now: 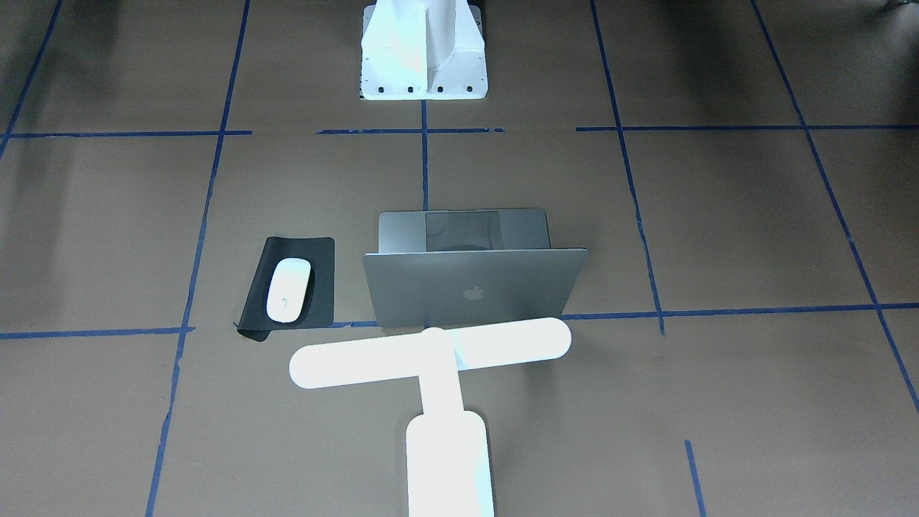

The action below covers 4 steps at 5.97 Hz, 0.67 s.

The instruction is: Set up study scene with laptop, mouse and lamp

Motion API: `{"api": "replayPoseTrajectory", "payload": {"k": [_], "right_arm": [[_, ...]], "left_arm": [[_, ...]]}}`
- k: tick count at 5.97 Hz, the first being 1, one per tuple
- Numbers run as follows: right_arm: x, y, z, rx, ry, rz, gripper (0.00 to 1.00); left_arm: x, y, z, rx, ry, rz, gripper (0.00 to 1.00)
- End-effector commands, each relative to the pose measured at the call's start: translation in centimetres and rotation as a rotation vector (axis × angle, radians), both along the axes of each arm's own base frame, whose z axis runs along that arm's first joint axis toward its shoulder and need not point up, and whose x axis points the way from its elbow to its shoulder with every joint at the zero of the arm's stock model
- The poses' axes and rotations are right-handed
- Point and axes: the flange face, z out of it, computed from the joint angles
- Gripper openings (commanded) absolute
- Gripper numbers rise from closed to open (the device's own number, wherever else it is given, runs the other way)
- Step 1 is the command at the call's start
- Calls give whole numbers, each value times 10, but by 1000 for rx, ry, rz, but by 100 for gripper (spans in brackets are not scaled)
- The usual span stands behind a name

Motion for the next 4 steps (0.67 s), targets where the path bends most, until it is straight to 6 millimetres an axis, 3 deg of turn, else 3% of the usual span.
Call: {"api": "replayPoseTrajectory", "payload": {"k": [1, 4], "right_arm": [[-1, -1, 0, 0, 0, 0, 100], [-1, 0, 1, -1, 0, -2, 100]], "left_arm": [[0, 0, 0, -4, 0, -3, 100], [1, -6, -14, 21, -3, -4, 100]]}}
